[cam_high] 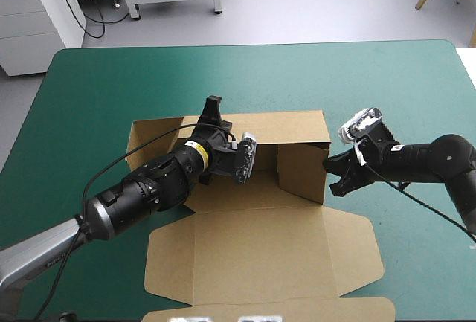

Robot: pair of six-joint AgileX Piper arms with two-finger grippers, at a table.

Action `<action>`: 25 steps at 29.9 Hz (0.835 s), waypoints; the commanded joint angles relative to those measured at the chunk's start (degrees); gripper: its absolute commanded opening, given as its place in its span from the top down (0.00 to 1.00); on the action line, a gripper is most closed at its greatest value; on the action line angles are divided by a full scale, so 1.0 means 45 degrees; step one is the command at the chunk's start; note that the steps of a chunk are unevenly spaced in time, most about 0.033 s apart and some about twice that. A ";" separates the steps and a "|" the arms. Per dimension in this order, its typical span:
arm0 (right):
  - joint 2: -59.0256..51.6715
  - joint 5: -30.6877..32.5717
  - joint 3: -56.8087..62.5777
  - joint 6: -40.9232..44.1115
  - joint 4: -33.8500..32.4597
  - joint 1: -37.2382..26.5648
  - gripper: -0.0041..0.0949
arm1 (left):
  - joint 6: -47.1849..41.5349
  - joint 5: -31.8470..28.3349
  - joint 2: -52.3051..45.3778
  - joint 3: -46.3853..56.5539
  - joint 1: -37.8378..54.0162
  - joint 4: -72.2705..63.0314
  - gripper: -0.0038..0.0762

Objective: Fold the box

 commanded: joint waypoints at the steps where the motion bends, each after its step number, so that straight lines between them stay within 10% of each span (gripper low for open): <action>1: -0.0033 -0.0195 -0.0355 -0.0064 0.0891 0.0039 0.98 | -0.0031 -0.0141 -0.0047 0.0039 -0.0339 -0.0385 0.96; 7: -0.0033 -0.0195 -0.0376 0.0052 0.0834 0.0039 0.98 | -0.0155 -0.0141 -0.0047 0.0039 -0.0339 0.0318 0.85; 16: -0.0033 -0.0195 -0.0376 0.0175 0.0785 0.0039 0.98 | -0.1355 -0.0343 -0.0322 0.0039 -0.0339 0.0345 0.34; 25: -0.0033 -0.0334 -0.0557 0.0796 0.0044 0.0039 0.98 | -0.1356 -0.0436 -0.1185 0.0039 -0.0339 0.0401 0.30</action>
